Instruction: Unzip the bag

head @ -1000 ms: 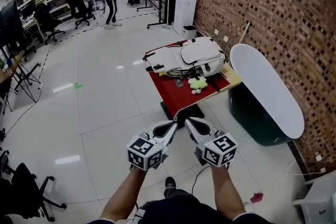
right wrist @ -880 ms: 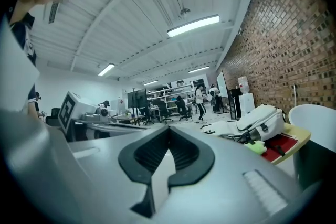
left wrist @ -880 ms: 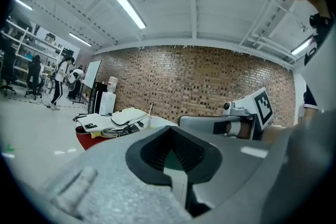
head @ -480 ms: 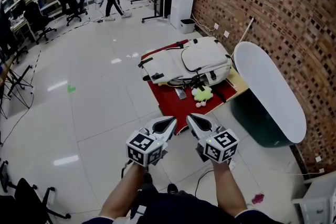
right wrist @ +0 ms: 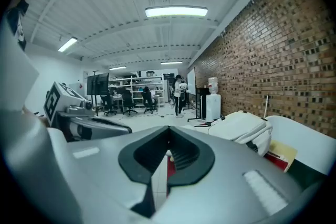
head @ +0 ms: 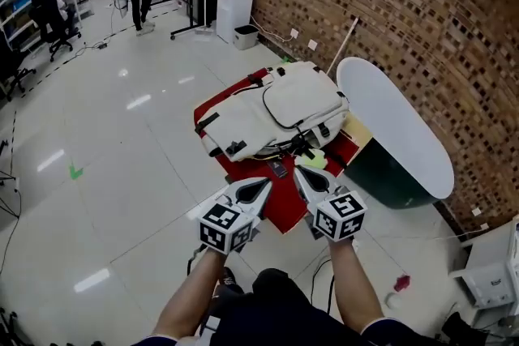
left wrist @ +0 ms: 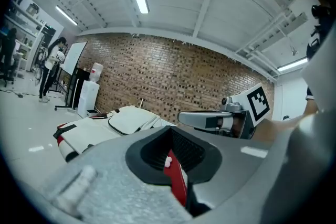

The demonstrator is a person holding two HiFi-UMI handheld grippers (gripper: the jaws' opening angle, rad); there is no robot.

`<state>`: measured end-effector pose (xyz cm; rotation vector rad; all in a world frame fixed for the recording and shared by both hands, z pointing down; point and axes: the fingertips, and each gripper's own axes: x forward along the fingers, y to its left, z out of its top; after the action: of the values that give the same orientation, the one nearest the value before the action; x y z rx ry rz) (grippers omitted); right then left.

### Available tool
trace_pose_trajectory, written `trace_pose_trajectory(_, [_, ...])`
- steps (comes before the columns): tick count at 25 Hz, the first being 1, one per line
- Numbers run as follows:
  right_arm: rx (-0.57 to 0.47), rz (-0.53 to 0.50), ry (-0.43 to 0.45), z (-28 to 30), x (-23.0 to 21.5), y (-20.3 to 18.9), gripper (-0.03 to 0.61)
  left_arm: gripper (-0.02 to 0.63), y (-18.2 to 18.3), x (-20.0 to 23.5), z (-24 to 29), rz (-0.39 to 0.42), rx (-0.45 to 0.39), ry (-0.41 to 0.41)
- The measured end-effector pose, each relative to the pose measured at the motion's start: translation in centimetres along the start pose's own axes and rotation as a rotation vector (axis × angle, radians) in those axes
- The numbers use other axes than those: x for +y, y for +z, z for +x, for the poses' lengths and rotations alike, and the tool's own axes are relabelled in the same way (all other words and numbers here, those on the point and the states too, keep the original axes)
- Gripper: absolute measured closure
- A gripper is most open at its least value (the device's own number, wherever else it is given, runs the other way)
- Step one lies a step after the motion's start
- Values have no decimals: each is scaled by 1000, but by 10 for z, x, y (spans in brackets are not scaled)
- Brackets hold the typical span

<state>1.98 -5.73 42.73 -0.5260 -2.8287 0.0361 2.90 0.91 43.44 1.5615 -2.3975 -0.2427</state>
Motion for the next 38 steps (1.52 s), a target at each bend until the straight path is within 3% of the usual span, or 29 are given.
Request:
trace_pose_trajectory(7, [72, 14, -148, 51, -47, -13, 571, 612, 7, 51, 28, 5, 56, -81])
trace_pose_trajectory(15, [162, 28, -263, 124, -134, -54, 571, 613, 4, 126, 82, 56, 169, -109])
trace_pose_trajectory(21, [259, 13, -336, 161, -184, -75, 571, 612, 7, 159, 123, 57, 241, -156])
trace_pose_trajectory(22, [276, 20, -336, 166, -188, -80, 571, 612, 7, 161, 128, 56, 253, -167])
trace_pose_trajectory(24, [304, 44, -331, 173, -195, -93, 474, 612, 4, 166, 138, 56, 276, -187])
trace_pose_trajectory(31, [490, -31, -413, 182, -210, -135, 487, 612, 2, 187, 165, 70, 322, -271])
trace_pose_trajectory(34, [547, -54, -461, 180, -212, -143, 545, 612, 1, 202, 177, 72, 337, -329])
trace_pose_trajectory(38, [617, -8, -528, 179, -204, -149, 551, 612, 1, 220, 186, 75, 371, -436])
